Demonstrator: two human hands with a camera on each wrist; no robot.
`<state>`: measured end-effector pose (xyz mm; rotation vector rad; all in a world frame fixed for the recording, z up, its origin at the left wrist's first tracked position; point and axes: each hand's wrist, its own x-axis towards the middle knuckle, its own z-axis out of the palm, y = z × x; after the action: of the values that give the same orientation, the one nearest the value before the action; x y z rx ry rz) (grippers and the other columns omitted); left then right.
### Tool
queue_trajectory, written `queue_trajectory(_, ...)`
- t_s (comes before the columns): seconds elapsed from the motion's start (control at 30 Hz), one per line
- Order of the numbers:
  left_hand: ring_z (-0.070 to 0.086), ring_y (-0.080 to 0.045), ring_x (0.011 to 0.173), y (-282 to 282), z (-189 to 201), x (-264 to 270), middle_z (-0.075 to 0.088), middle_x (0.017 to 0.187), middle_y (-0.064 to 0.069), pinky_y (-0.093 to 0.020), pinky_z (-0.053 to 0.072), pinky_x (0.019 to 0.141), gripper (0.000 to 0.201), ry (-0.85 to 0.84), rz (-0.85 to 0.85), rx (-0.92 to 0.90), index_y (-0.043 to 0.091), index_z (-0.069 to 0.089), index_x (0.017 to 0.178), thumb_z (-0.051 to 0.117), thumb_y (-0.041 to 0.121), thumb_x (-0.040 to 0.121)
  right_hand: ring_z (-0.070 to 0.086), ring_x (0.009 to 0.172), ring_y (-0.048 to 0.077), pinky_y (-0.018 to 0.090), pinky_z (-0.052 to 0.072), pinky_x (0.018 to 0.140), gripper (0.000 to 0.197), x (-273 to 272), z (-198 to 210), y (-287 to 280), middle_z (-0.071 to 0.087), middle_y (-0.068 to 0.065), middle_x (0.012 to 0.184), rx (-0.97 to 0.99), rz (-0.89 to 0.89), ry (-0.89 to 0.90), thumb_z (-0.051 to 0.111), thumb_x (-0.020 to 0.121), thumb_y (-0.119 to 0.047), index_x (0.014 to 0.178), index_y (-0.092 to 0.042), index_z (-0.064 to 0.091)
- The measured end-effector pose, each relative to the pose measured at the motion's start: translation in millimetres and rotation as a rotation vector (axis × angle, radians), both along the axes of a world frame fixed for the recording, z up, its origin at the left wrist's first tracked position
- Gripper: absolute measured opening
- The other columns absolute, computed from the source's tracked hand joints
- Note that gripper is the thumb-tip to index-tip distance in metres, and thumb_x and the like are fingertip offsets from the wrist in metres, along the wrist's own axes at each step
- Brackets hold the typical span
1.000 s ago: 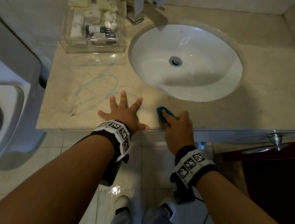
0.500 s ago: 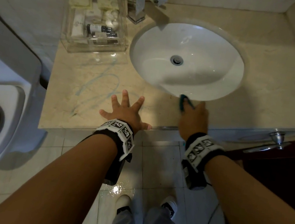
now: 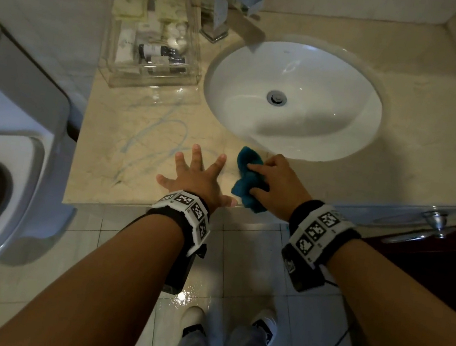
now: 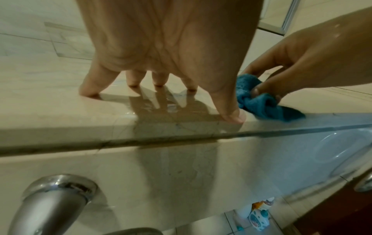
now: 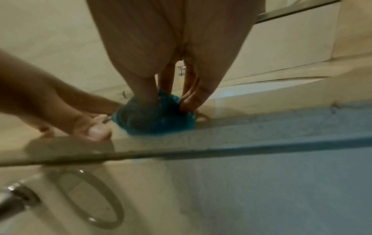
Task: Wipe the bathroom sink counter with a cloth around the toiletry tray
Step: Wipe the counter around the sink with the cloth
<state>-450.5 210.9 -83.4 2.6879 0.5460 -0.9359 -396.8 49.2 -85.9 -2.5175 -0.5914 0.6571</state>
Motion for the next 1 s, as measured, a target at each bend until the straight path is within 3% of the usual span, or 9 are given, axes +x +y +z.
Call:
queue_trajectory(0.1,-0.018,-0.035,0.143,0.9,-1.8,-0.6,-0.029,0.154,0.004,-0.073,0.015,0.103,0.100,0.003,0.002,-0.001,0.054,-0.012,0.142,0.056,0.075,0.072,0.045,0.113,0.031,0.031,0.038,0.099,0.031,9.3,-5.8,5.2,0.043,0.013,0.126,-0.002,-0.090,-0.182,0.055,0.084,-0.008,0.114,-0.007,0.061)
queue_trajectory(0.2,-0.018,-0.036,0.143,0.6,-3.2,-0.2,-0.029,0.154,0.004,-0.074,0.014,0.102,0.101,0.001,-0.003,0.008,0.054,-0.013,0.142,0.056,0.076,0.071,0.041,0.115,0.034,0.036,0.038,0.099,0.041,13.7,-2.5,11.6,0.046,0.015,0.128,-0.112,-0.106,-0.192,0.052,0.084,-0.004,0.125,-0.009,0.054)
queue_trajectory(0.37,-0.018,-0.035,0.143,1.4,-8.0,0.9,-0.030,0.154,0.004,-0.074,0.013,0.101,0.101,-0.004,0.000,0.006,0.053,-0.012,0.142,0.055,0.078,0.070,0.040,0.121,0.031,0.039,0.033,0.109,0.054,-12.0,-9.4,28.5,0.045,0.008,0.136,-0.060,0.018,-0.136,0.044,0.082,-0.035,0.135,-0.024,0.048)
queue_trajectory(0.5,-0.018,-0.036,0.143,1.2,-10.2,0.2,-0.030,0.154,0.004,-0.074,0.013,0.101,0.101,-0.015,-0.001,0.007,0.055,-0.015,0.140,0.053,0.079,0.069,0.047,0.111,0.031,0.036,0.040,0.101,0.039,5.3,-14.9,16.2,0.052,0.011,0.119,0.020,-0.013,-0.226,0.059,0.087,-0.024,0.125,-0.018,0.059)
queue_trajectory(0.63,-0.019,-0.036,0.143,0.4,-9.3,1.1,-0.031,0.154,0.003,-0.076,0.011,0.101,0.102,-0.020,-0.006,0.000,0.055,-0.014,0.140,0.055,0.078,0.070,0.043,0.107,0.034,0.038,0.041,0.098,0.046,9.1,-13.6,16.7,0.046,0.015,0.115,-0.009,-0.155,-0.256,0.054,0.087,-0.008,0.132,-0.021,0.053)
queue_trajectory(0.7,-0.019,-0.036,0.143,0.6,-9.7,0.8,-0.031,0.154,0.003,-0.076,0.011,0.101,0.102,-0.024,-0.005,-0.006,0.054,-0.014,0.141,0.054,0.078,0.070,0.039,0.109,0.031,0.038,0.038,0.100,0.053,-3.8,-14.5,27.3,0.042,0.012,0.116,-0.038,-0.085,-0.212,0.059,0.085,-0.010,0.134,-0.029,0.049)
queue_trajectory(0.8,-0.018,-0.036,0.143,0.6,-10.6,-0.2,-0.029,0.154,0.003,-0.075,0.012,0.101,0.102,-0.032,-0.007,-0.006,0.054,-0.013,0.142,0.054,0.079,0.070,0.037,0.104,0.028,0.031,0.035,0.089,0.047,-10.3,-15.1,29.7,0.042,0.010,0.111,-0.029,0.049,-0.201,0.059,0.087,-0.018,0.132,-0.031,0.051)
queue_trajectory(0.9,-0.017,-0.036,0.143,-0.2,-9.6,0.3,-0.029,0.155,0.004,-0.075,0.013,0.100,0.101,-0.027,-0.010,0.005,0.055,-0.013,0.141,0.055,0.077,0.070,0.038,0.109,0.032,0.034,0.037,0.098,0.048,17.0,-16.1,12.7,0.041,0.012,0.117,-0.044,-0.141,-0.207,0.051,0.087,-0.004,0.129,-0.027,0.054)
queue_trajectory(1.0,-0.017,-0.037,0.143,0.7,-8.1,1.7,-0.029,0.155,0.004,-0.075,0.013,0.100,0.102,-0.028,-0.013,0.008,0.054,-0.012,0.142,0.056,0.078,0.069,0.036,0.117,0.036,0.041,0.034,0.106,0.046,29.1,-15.8,7.2,0.037,0.013,0.128,-0.139,-0.311,-0.169,0.048,0.089,-0.018,0.135,-0.022,0.048)
